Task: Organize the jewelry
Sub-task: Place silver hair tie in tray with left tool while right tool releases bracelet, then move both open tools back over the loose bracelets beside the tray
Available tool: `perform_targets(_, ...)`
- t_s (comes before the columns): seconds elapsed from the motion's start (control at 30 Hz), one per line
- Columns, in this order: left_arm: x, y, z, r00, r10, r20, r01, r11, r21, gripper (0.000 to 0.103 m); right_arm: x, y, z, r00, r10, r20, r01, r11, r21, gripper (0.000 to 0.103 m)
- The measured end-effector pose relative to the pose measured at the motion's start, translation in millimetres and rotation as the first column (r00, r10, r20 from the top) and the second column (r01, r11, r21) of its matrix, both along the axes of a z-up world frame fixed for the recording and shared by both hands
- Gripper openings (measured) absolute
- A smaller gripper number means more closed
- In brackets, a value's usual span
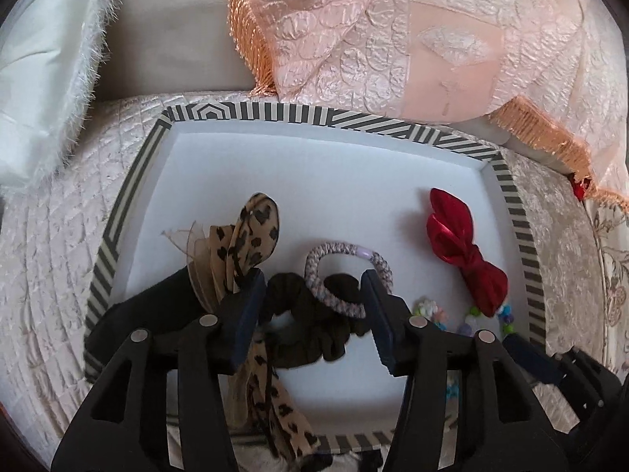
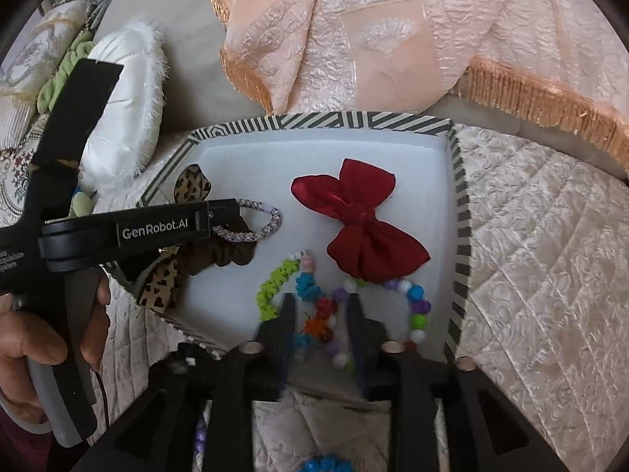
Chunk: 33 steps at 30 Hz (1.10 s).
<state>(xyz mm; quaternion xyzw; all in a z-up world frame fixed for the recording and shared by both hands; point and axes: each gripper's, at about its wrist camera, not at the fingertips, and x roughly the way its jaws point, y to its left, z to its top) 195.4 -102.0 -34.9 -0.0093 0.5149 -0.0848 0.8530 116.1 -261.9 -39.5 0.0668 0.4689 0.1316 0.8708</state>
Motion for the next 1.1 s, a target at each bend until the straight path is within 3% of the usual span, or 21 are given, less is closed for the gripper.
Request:
perform_targets(0.6,-102.1,27.6,53.7,0.985,0.030,0.169,-0.034,0.999,0.024,0.052,-83.4,-4.1,49.7,0.987,-0.088,0.131,0.094,0.995,-0.041,0.040)
perform_targets(0.77,-135.3,29.7,60.0,0.980,0.022,0.198,-0.027,0.999,0.025,0.052,-105.2,-2.2,59.0,0.982,-0.110,0.154,0.115,0.993,-0.023,0.059)
perform_targets(1.1,-187.2,37.9,67.7,0.973,0.028,0.230,-0.036,0.999,0.029,0.052,-145.5,13.6,77.7,0.978,-0.086,0.190,0.097,0.994,-0.045,0.059)
